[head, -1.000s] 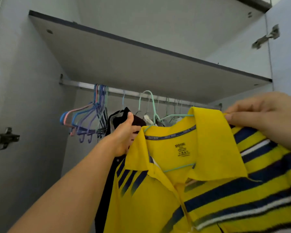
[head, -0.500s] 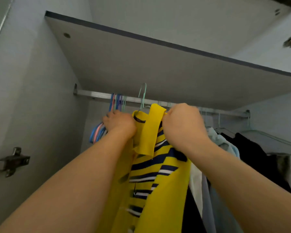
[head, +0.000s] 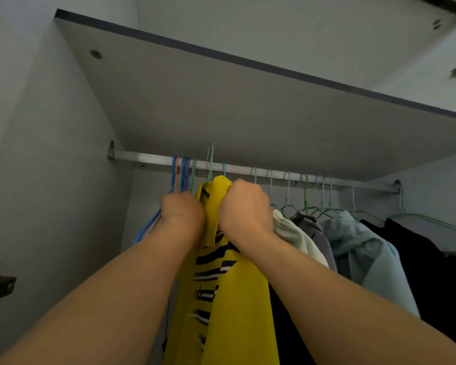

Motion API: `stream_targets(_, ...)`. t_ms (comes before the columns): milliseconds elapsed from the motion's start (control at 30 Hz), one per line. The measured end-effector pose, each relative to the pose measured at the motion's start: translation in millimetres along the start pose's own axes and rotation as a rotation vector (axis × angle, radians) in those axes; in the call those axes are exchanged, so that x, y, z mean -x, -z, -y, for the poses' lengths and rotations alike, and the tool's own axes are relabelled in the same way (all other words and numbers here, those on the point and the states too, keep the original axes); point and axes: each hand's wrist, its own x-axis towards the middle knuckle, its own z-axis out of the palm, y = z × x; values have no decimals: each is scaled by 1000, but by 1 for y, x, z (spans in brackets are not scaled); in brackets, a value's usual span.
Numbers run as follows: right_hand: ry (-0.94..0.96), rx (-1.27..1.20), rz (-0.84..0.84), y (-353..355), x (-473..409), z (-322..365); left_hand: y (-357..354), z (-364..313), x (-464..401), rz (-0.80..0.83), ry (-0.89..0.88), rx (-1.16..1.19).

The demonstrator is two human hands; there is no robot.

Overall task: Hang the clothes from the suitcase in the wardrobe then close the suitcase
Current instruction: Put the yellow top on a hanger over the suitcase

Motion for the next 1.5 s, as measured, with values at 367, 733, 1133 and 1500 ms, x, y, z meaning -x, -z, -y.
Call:
stream_targets(367, -4, 16, 60, -49, -9, 6, -2, 29, 1, -9, 68, 23)
stream_targets(733, 73, 113, 137, -53, 15, 1, -20, 52, 7, 64, 64, 145)
stream_targets(1133, 396, -168, 132, -51, 18, 8, 10, 60, 9, 120, 76, 796)
stream_targets(1500, -204, -488, 578, -38, 17, 20, 2, 61, 12, 230, 183, 854)
